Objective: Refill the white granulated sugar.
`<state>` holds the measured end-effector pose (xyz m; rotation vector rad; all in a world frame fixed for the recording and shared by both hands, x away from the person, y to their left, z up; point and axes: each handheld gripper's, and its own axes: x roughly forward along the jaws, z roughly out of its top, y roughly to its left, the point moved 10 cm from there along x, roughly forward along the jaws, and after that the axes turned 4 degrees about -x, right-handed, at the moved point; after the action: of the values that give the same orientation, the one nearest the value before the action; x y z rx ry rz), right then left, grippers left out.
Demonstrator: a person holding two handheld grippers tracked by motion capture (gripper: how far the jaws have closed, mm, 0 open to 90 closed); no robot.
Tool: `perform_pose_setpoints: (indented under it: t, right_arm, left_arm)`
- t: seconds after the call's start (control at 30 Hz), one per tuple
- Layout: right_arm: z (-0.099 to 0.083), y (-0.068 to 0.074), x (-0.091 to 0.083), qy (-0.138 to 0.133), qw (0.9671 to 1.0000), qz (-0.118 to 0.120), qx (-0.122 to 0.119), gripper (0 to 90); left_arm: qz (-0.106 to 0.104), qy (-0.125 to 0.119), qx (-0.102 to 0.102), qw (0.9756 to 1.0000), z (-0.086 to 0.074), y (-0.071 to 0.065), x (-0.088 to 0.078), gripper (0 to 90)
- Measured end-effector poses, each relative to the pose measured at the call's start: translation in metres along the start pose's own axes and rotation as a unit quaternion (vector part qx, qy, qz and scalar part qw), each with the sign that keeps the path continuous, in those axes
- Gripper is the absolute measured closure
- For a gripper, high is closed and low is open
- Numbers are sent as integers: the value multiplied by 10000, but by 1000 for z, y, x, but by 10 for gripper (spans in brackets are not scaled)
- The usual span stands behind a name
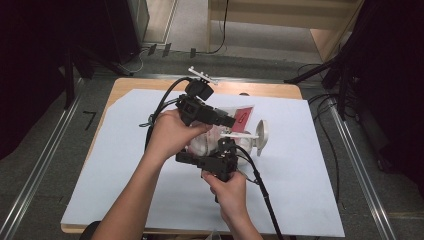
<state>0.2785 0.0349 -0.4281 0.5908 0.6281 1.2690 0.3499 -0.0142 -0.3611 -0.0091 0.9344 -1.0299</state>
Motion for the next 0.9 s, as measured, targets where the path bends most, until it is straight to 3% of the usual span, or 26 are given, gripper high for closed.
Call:
perform_pose_setpoints:
  t: [0.5, 0.57, 0.9]
  right_arm:
    - [-2, 3, 1, 32, 10000, 29, -22, 629]
    - [-2, 3, 2, 38, 10000, 17, -42, 624]
    - [-1, -2, 1, 88, 9999, -69, -110, 630]
  left_arm:
    - [68, 39, -21, 10000, -2, -1, -2, 588]
    - [14, -10, -37, 10000, -1, 0, -1, 587]
    - [139, -108, 53, 9998, 1, 1, 0, 594]
